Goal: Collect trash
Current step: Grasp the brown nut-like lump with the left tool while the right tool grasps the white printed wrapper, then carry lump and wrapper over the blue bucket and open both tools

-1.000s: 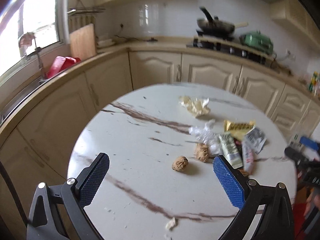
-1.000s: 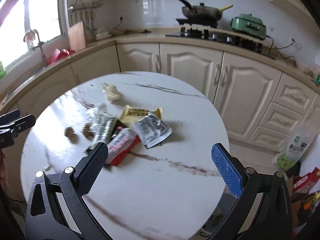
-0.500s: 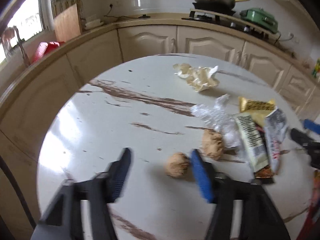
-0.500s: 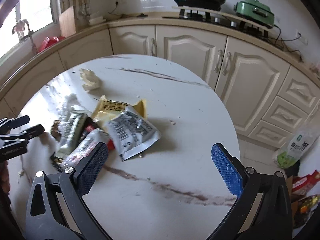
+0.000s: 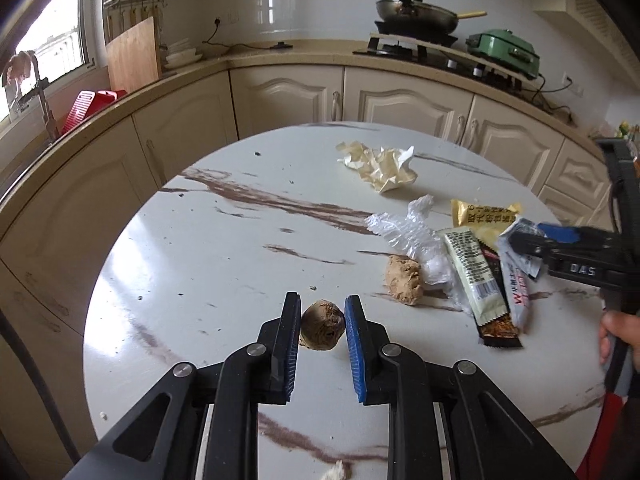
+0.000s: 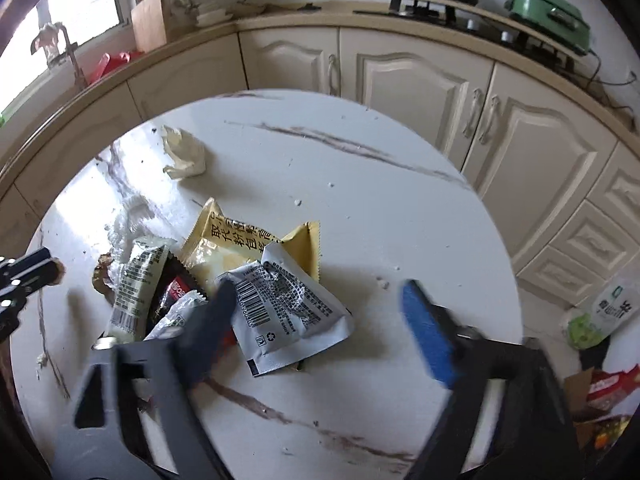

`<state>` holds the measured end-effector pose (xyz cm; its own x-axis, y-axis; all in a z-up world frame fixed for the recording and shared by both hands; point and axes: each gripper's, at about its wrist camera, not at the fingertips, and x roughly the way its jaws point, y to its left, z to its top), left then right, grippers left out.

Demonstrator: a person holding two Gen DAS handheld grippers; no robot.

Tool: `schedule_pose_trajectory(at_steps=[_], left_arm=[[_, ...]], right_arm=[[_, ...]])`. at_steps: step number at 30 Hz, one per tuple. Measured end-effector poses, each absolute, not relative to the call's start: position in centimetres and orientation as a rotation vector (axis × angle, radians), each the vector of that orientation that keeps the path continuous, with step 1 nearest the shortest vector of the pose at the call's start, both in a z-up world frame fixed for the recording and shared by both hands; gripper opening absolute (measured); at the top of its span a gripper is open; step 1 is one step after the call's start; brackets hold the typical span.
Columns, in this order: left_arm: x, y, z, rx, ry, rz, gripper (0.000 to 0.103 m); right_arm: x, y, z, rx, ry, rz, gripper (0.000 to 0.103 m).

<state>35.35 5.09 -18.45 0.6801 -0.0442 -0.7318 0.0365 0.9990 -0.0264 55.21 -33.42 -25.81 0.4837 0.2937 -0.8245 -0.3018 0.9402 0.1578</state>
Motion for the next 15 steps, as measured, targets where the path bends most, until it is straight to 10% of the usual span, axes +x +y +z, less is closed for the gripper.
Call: schedule_pose_trajectory(at_steps=[7, 15], left_arm=[[30.0, 3.4, -16.9, -0.011, 0.779, -0.064, 0.018], [25.1, 0.4, -14.3, -0.006, 0.762, -0.110, 0.018]], right_arm=[[52.9, -34.2, -25.0, 0.039, 0.990, 0.410, 0.016], [48.0, -35.7, -23.2, 0.110, 0.930, 0.493, 0.010]])
